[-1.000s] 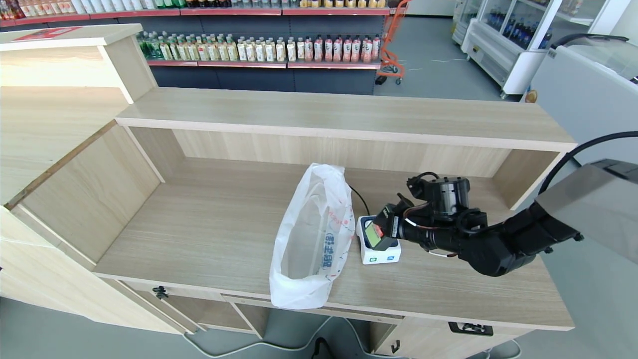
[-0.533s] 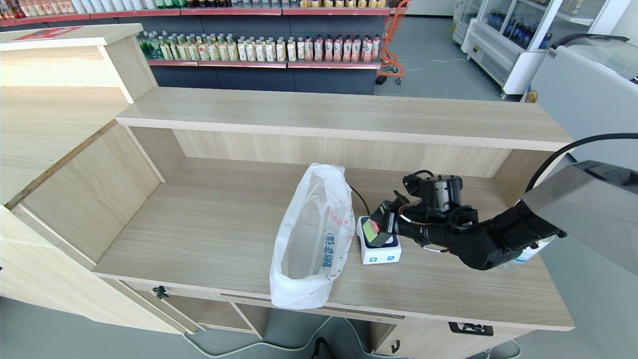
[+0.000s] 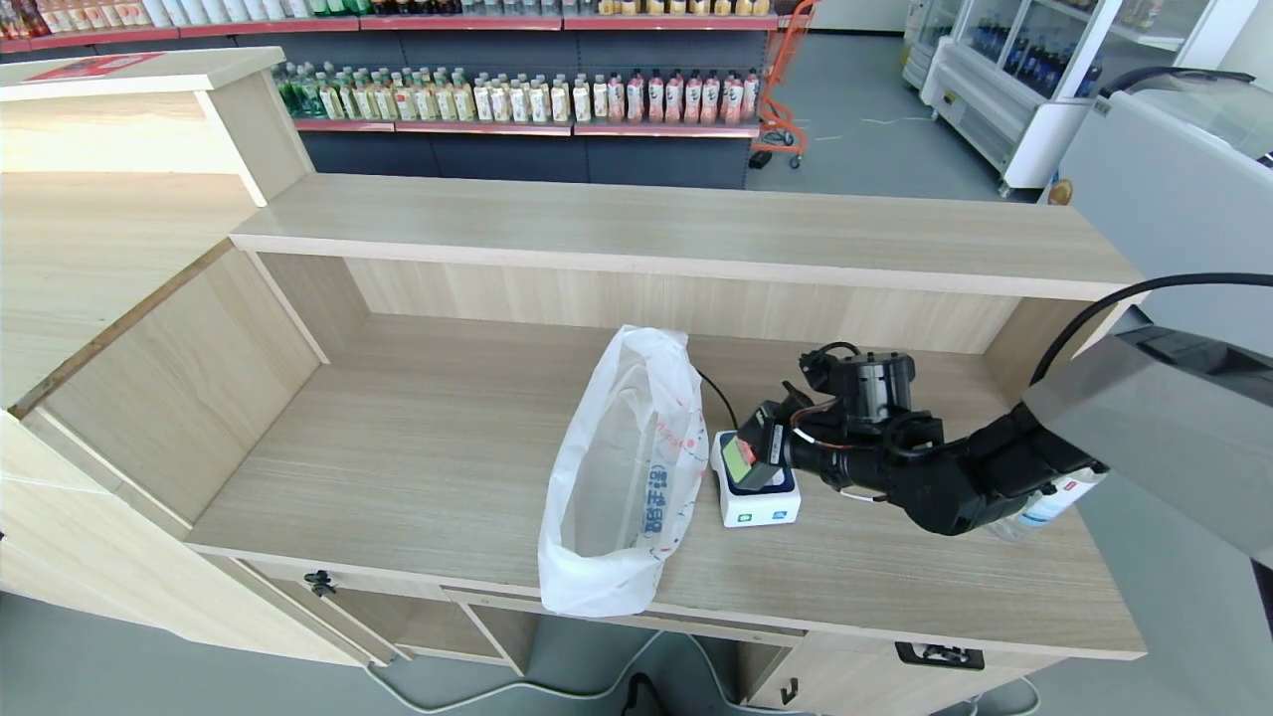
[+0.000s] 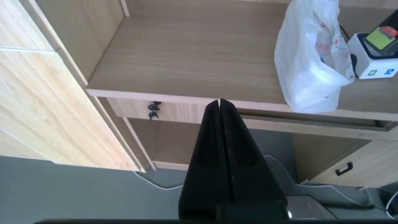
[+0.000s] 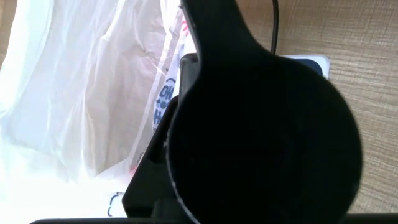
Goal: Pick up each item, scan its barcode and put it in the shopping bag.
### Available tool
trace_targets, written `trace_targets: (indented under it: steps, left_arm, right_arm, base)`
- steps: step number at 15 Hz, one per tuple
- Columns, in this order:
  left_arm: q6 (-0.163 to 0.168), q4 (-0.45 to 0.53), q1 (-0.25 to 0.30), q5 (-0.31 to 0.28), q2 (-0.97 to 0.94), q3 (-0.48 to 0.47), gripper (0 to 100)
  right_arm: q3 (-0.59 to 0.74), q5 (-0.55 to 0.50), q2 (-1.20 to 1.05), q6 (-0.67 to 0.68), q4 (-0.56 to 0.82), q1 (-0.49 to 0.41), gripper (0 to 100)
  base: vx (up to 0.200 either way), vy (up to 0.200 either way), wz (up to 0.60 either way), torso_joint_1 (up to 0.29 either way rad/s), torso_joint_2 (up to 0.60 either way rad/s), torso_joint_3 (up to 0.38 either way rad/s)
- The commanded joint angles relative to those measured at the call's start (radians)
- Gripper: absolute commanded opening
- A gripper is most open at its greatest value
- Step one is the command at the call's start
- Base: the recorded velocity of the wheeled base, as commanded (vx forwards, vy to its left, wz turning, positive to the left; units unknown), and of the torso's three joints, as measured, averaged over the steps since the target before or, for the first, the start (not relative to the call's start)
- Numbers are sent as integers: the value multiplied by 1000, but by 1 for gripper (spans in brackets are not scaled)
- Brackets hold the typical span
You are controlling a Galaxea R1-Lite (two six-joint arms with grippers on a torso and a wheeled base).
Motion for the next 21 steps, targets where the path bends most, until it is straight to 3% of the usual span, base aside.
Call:
trace_targets:
  steps: [1,8,12,15,17,21]
  left_arm:
    - [0,0,0,0,0,0,0]
    - [0,0,0,0,0,0,0]
    - [0,0,0,0,1,0,0]
    - [0,-1,0,0,0,0,0]
    - [0,0,0,0,0,0,0]
    - [0,0,0,0,0,0,0]
  right_arm:
    - [-17,1,14,2,-2,-2,0]
    - [-29,1,42,3,-6,2,0]
    - [-6,-1,-83,3,3,6,0]
    - [133,-151,-325,-245,-15,5,0]
    - [205,-223,-420,-270,-48,26,0]
    - [425,-246,-619,-321,-58,58,0]
  base:
    - [0,0,0,0,0,0]
    - [0,0,0,0,0,0]
    - [0,0,0,0,0,0]
    - [0,0,0,0,0,0]
    - [0,0,0,0,0,0]
    - [0,0,0,0,0,0]
